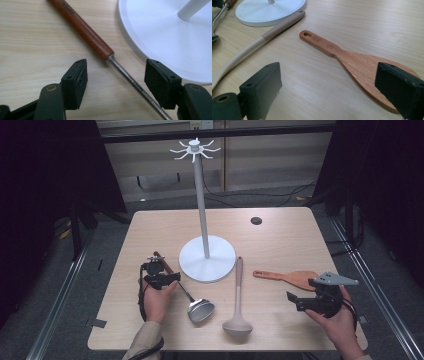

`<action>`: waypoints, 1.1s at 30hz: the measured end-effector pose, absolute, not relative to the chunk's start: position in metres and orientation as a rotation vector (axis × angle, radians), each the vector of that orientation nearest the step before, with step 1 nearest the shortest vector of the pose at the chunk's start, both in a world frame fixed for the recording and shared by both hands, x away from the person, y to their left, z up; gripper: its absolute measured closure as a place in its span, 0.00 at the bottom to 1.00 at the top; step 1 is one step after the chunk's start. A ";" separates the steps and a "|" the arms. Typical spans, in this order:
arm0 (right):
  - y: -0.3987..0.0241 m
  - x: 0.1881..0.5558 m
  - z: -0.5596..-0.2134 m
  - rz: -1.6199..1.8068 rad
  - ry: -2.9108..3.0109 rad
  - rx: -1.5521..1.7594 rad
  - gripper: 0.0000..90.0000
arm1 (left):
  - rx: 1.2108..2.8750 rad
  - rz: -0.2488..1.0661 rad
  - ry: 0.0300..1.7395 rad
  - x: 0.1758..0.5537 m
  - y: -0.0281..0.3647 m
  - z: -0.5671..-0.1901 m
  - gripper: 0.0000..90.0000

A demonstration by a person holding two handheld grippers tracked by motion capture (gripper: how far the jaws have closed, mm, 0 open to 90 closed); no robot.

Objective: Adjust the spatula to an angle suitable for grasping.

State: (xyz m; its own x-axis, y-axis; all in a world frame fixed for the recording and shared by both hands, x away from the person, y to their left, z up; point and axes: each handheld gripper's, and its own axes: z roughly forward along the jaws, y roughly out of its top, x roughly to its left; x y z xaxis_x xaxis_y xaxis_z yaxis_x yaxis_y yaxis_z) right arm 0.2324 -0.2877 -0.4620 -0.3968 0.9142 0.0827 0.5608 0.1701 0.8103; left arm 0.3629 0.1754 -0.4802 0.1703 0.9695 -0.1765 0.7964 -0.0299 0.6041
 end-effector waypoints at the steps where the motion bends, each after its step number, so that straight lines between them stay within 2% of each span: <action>1: -0.289 0.233 -0.462 1.114 2.021 1.396 0.07 | 1.869 0.373 1.676 0.365 0.171 -0.483 0.39; 5: -0.291 0.233 -0.462 1.117 2.020 1.401 0.07 | 1.894 0.359 1.707 0.367 0.167 -0.488 0.44; 6: -0.293 0.233 -0.462 1.119 2.015 1.402 0.07 | 1.898 0.395 1.708 0.367 0.166 -0.488 0.51; 9: -0.295 0.232 -0.462 1.123 2.007 1.413 0.07 | 1.907 0.400 1.717 0.368 0.166 -0.487 0.58; 14: -0.297 0.230 -0.462 1.123 1.997 1.416 0.07 | 1.938 0.408 1.747 0.372 0.171 -0.485 0.63; 16: -0.297 0.229 -0.461 1.126 1.991 1.421 0.07 | 1.963 0.433 1.744 0.374 0.176 -0.485 0.74; 18: -0.298 0.228 -0.461 1.122 1.994 1.419 0.07 | 1.970 0.433 1.747 0.375 0.178 -0.484 0.78; 30: -0.299 0.227 -0.462 1.122 1.990 1.429 0.07 | 2.015 0.431 1.796 0.376 0.208 -0.481 0.90; 33: -0.300 0.227 -0.461 1.123 1.985 1.432 0.07 | 2.017 0.451 1.798 0.376 0.212 -0.481 0.84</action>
